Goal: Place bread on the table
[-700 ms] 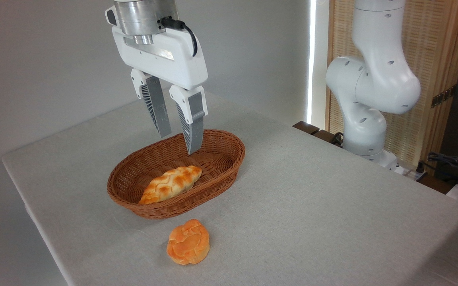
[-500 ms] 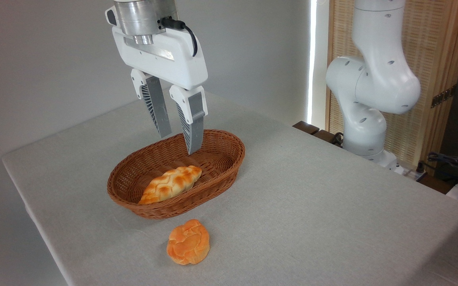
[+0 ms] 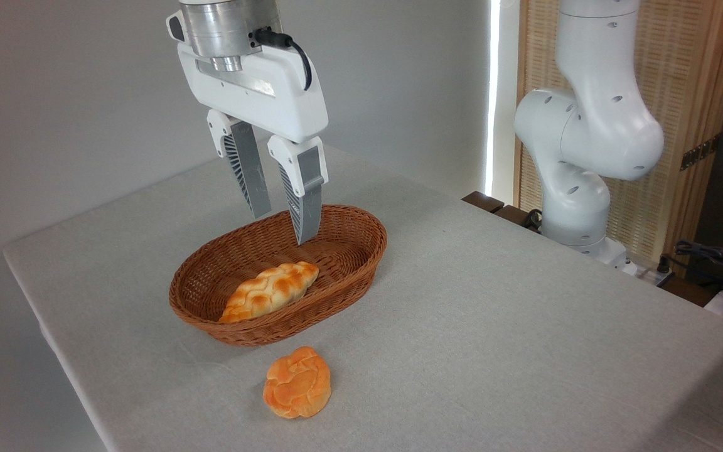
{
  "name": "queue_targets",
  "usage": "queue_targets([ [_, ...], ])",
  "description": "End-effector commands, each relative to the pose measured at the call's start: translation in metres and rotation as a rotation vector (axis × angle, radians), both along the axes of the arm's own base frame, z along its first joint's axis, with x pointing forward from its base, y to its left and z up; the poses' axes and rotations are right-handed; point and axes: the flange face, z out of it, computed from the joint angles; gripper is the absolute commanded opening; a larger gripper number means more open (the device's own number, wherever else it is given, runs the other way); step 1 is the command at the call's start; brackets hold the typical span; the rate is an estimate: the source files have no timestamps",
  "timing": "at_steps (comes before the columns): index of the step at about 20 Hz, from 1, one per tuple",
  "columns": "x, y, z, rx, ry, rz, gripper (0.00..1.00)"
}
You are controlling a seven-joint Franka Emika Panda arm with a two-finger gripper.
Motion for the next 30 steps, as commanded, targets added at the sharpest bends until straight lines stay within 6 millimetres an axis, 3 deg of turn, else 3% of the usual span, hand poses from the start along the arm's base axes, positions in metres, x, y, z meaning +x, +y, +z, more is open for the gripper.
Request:
queue_targets([
  [1, -0.004, -0.017, -0.012, 0.008, 0.025, -0.026, 1.00],
  [11, -0.015, -0.095, -0.081, 0.022, 0.042, -0.034, 1.00],
  [20, -0.028, -0.131, -0.158, 0.119, 0.004, -0.150, 1.00],
  [28, -0.034, -0.146, -0.198, 0.112, -0.025, -0.176, 1.00],
  [30, -0.036, -0.150, -0.204, 0.111, -0.030, -0.187, 0.96],
])
